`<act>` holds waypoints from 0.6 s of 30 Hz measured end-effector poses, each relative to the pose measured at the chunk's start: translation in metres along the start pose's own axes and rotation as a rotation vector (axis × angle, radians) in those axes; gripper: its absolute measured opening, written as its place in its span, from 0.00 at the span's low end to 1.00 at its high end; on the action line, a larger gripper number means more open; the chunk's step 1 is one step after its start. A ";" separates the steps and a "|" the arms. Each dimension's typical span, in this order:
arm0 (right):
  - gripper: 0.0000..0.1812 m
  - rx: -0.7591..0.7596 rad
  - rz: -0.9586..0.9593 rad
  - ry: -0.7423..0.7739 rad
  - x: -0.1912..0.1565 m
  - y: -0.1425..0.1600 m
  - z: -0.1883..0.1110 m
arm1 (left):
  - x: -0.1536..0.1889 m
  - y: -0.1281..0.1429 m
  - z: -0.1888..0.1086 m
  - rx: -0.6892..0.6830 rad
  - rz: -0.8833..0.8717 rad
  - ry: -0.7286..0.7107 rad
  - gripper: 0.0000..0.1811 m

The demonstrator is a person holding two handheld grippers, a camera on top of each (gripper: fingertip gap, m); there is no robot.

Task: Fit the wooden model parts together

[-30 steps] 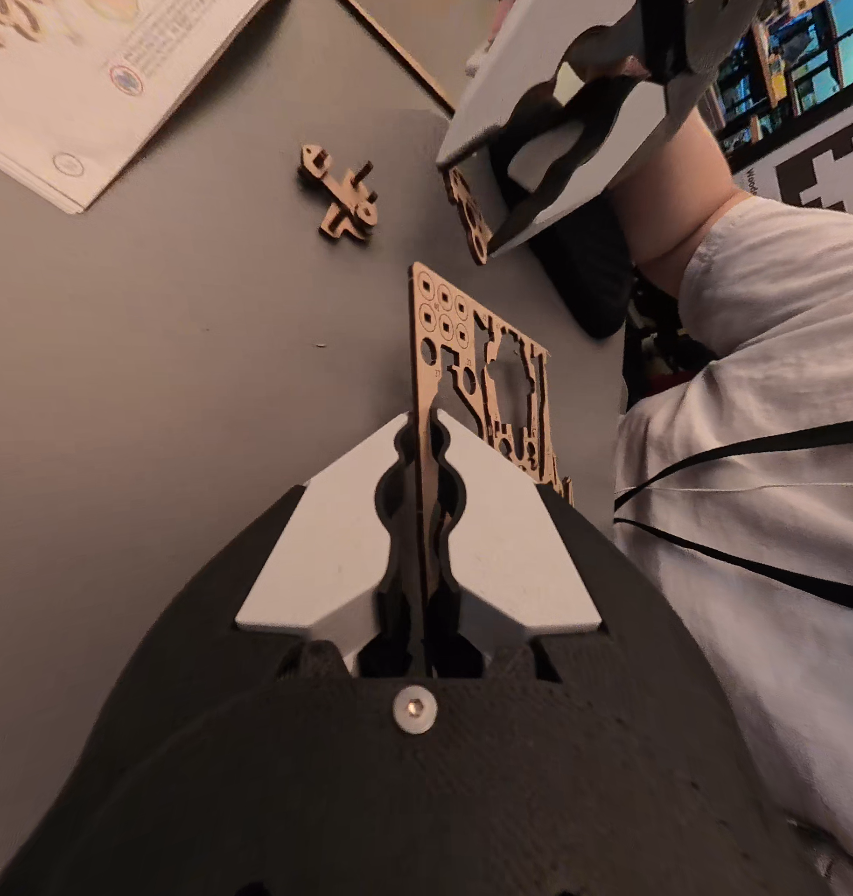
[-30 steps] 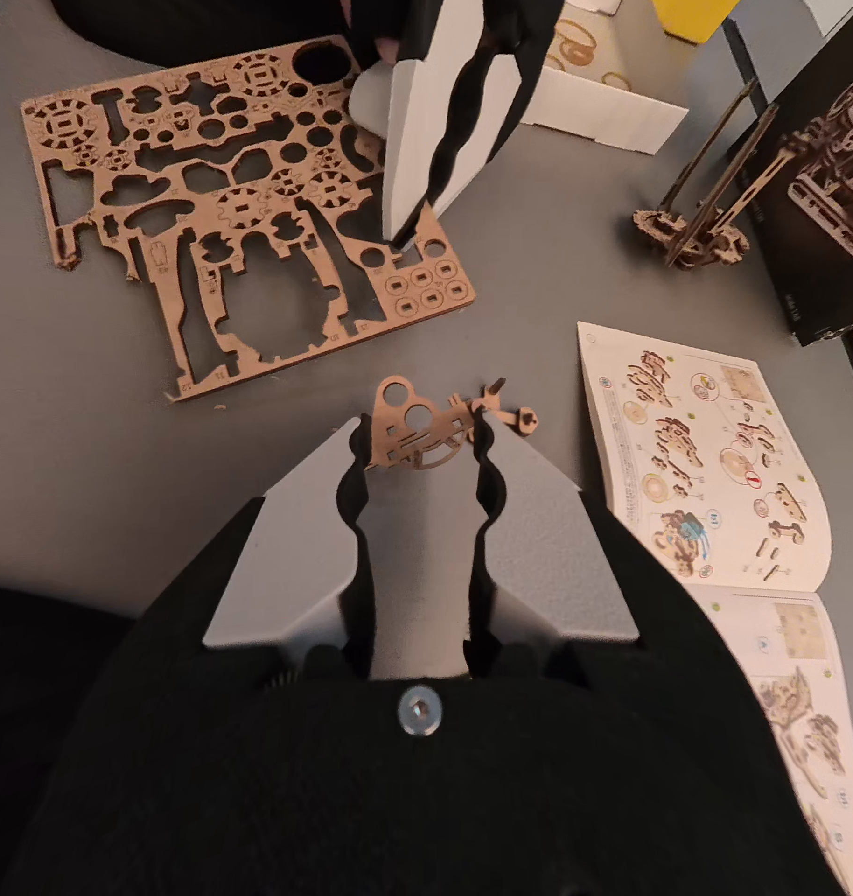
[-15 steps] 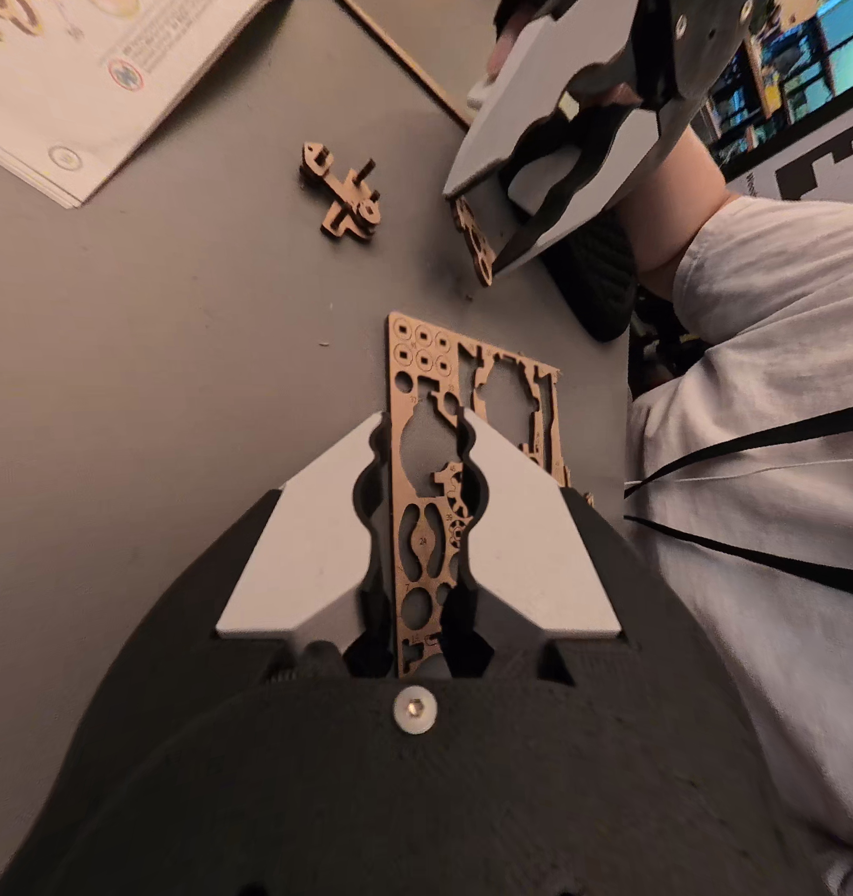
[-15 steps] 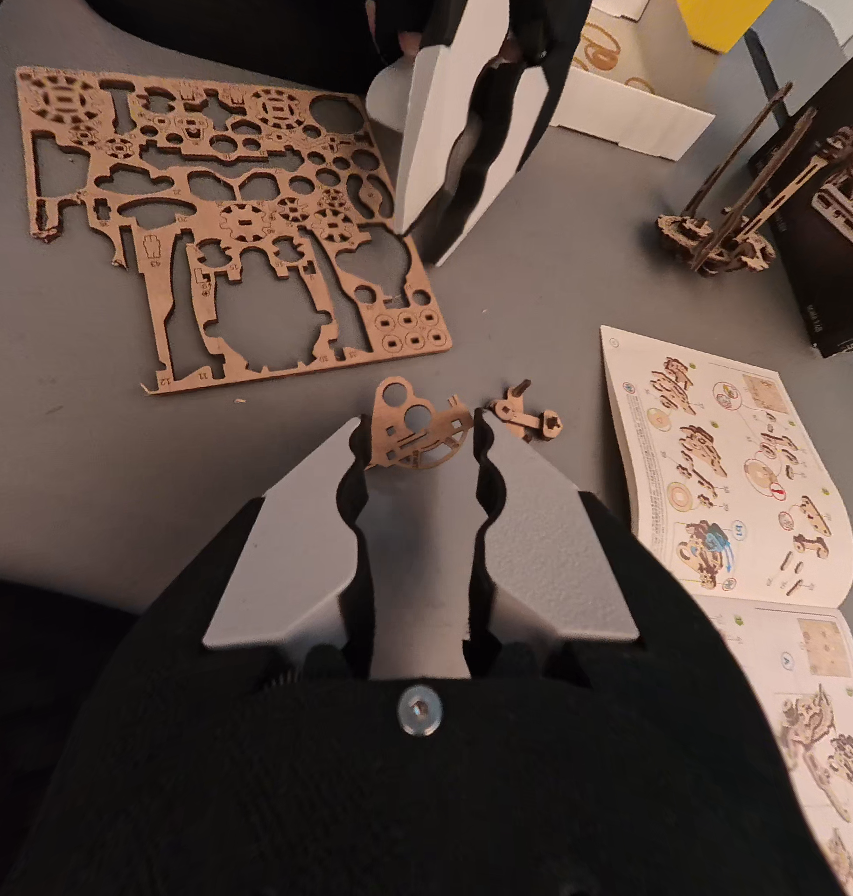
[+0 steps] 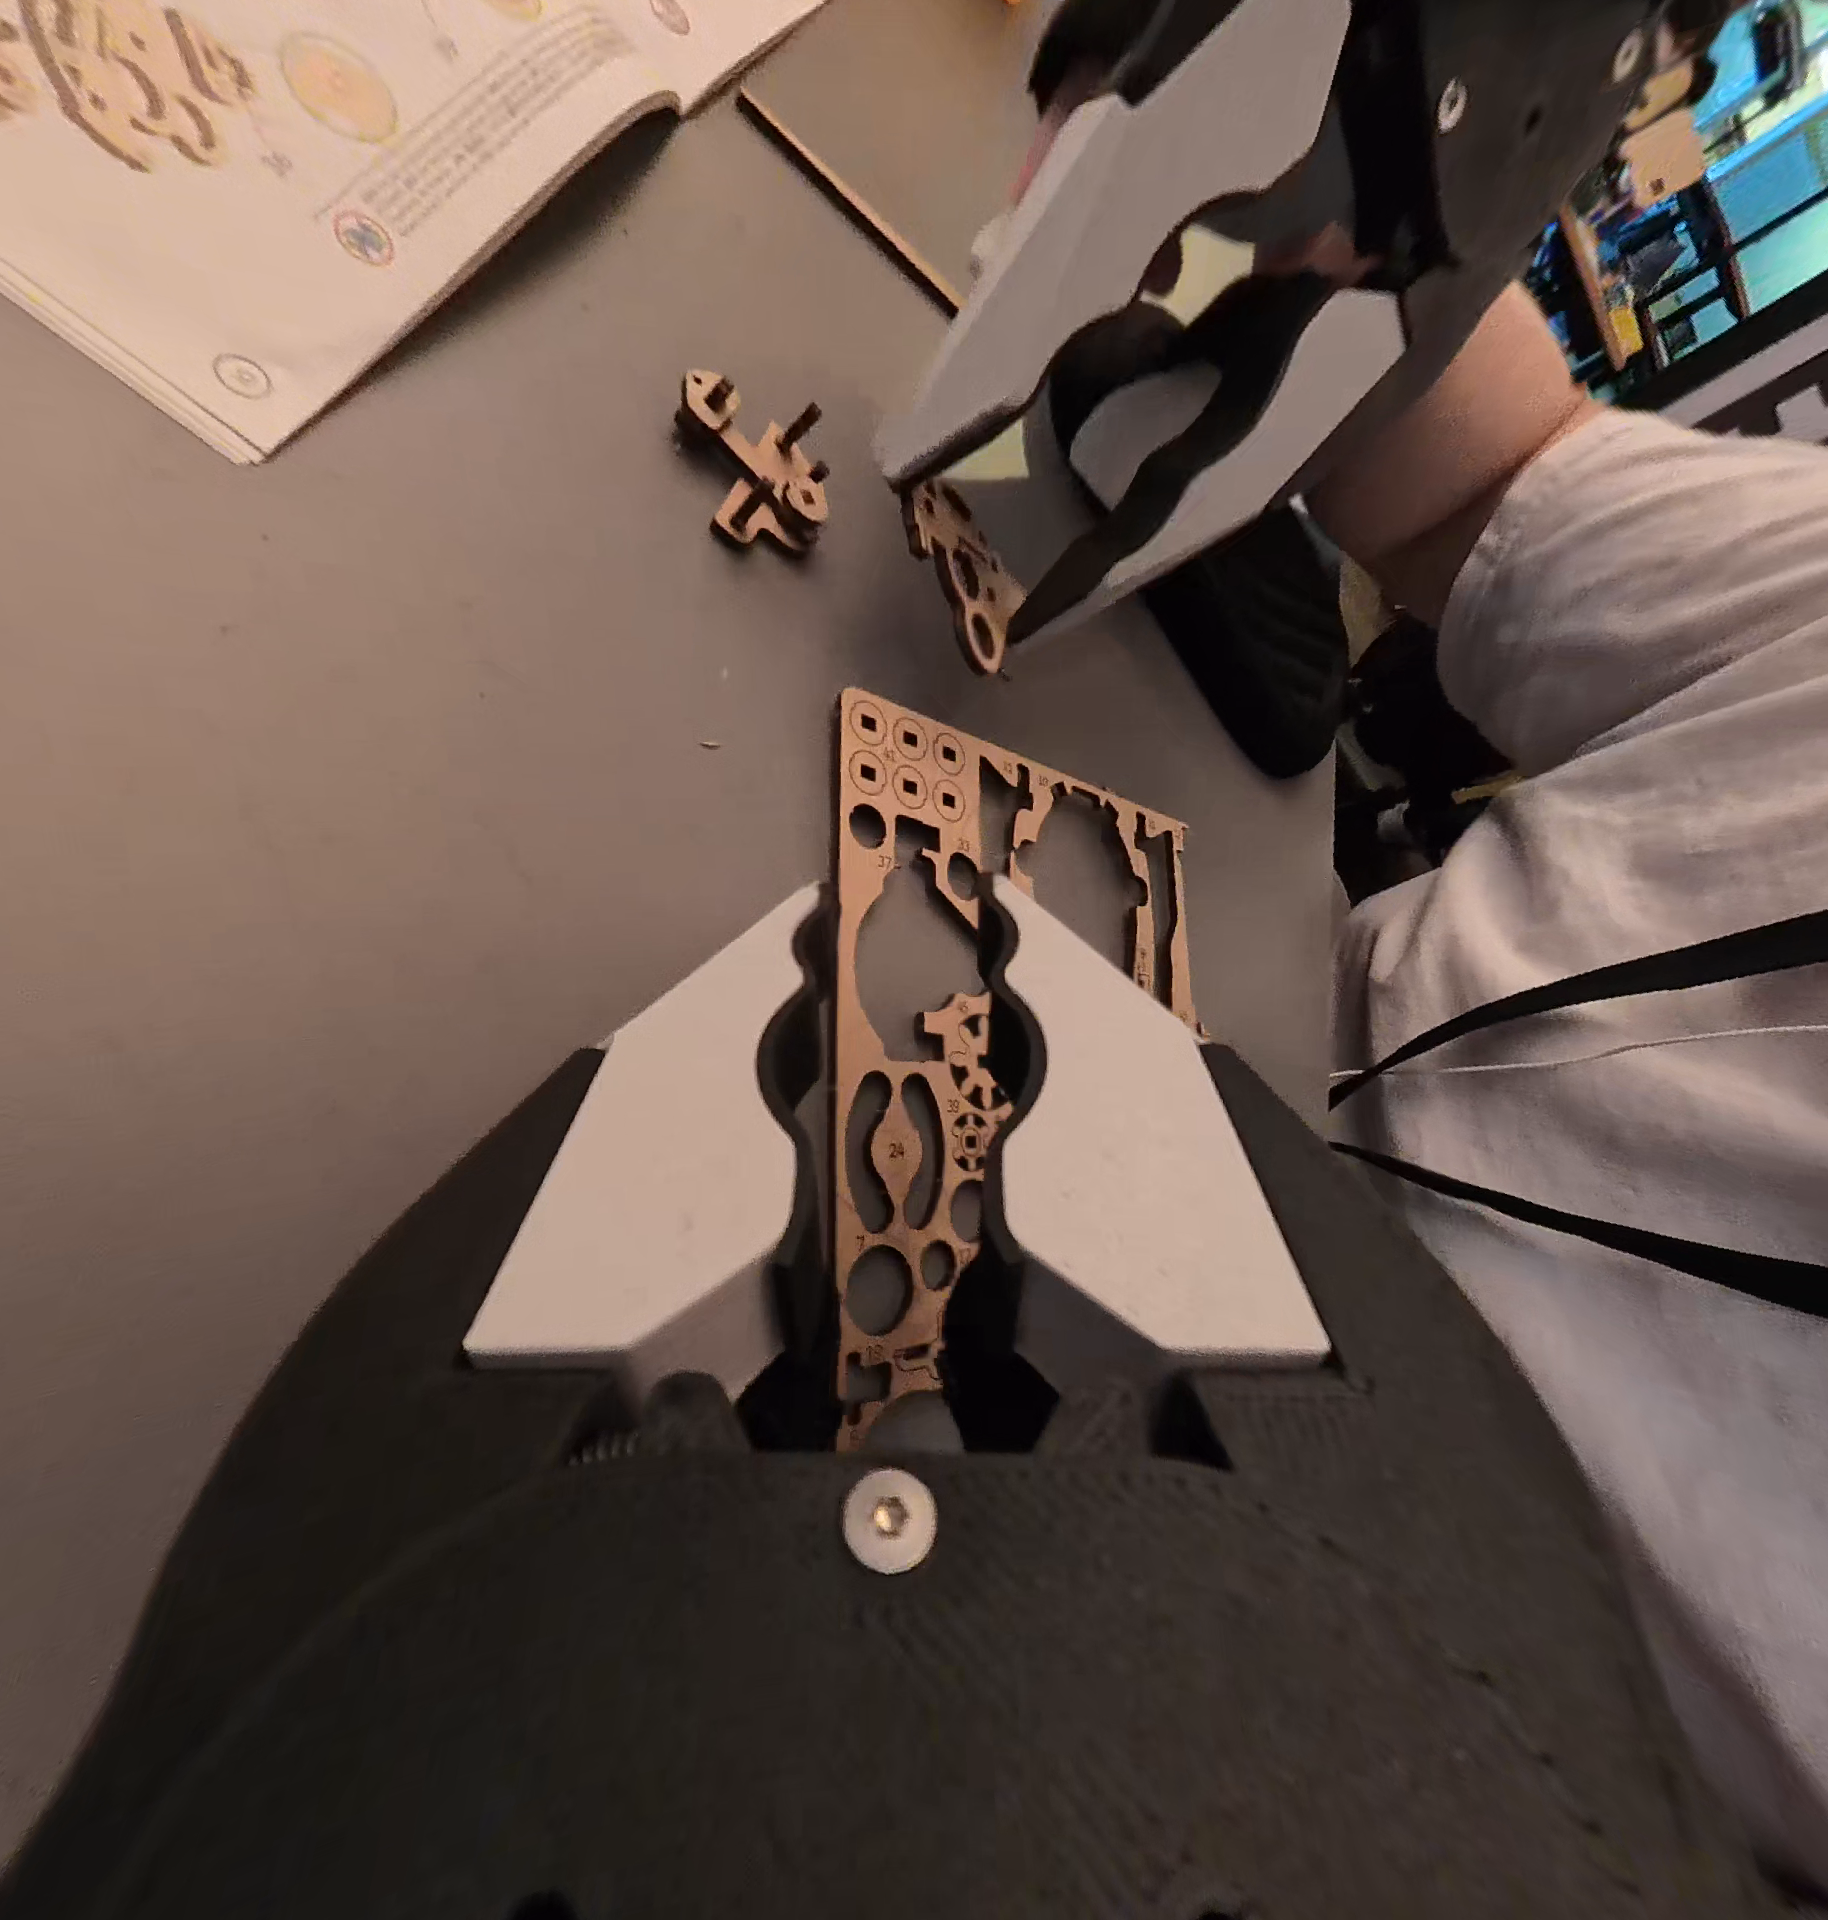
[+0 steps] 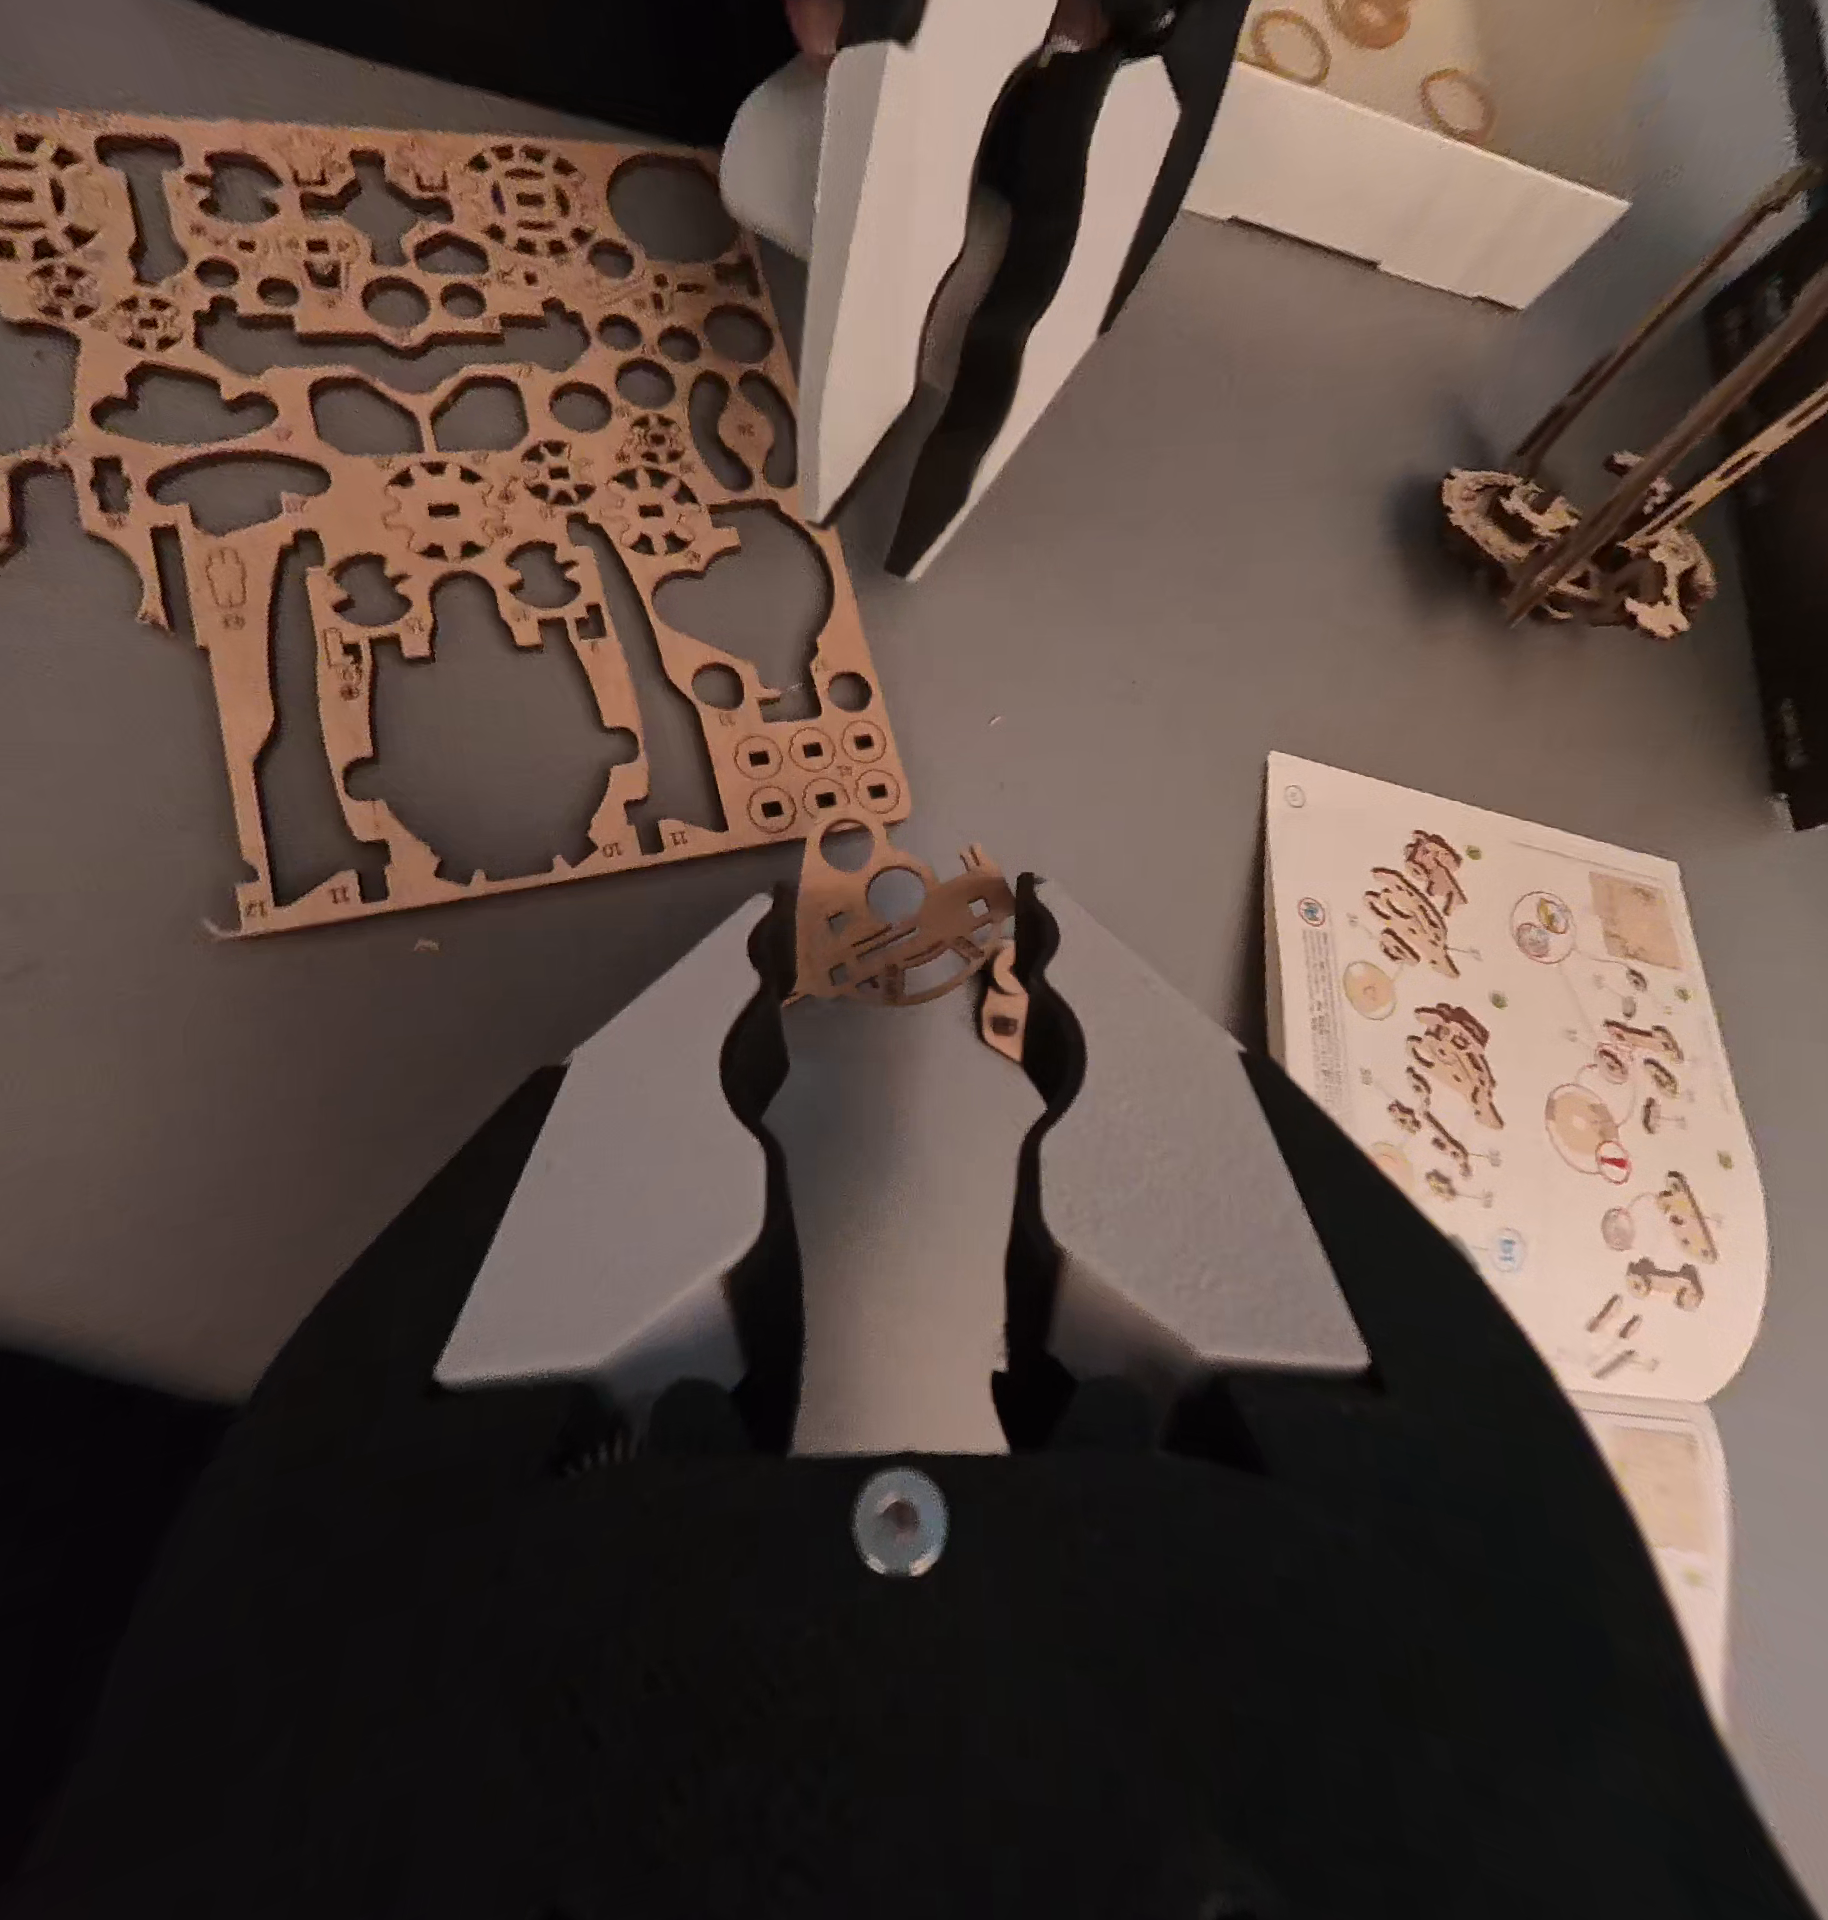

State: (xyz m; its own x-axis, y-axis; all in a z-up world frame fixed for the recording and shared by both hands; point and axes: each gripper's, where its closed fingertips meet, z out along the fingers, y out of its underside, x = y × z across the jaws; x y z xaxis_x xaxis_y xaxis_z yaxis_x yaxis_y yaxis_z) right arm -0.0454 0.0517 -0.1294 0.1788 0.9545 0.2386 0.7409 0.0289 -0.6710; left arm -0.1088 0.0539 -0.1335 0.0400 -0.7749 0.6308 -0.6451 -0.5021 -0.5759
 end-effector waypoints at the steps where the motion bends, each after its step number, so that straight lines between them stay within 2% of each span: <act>1: 0.22 -0.014 -0.014 -0.014 0.001 0.001 -0.003 | 0.001 0.001 0.000 0.000 0.009 -0.004 0.14; 8: 0.22 -0.146 -0.028 -0.125 0.004 0.035 -0.025 | 0.003 0.003 0.001 -0.008 0.008 0.006 0.12; 11: 0.22 -0.213 -0.020 -0.155 0.010 0.052 -0.025 | 0.004 0.005 0.002 -0.020 0.009 0.010 0.12; 18: 0.23 -0.231 -0.004 -0.177 0.003 0.059 -0.016 | 0.005 0.005 -0.001 -0.020 0.033 -0.020 0.15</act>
State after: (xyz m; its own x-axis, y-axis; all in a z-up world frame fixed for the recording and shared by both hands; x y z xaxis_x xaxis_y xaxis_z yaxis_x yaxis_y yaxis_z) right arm 0.0093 0.0519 -0.1575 0.0746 0.9920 0.1015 0.8728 -0.0157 -0.4878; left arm -0.1126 0.0485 -0.1325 0.0341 -0.7986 0.6009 -0.6616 -0.4687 -0.5854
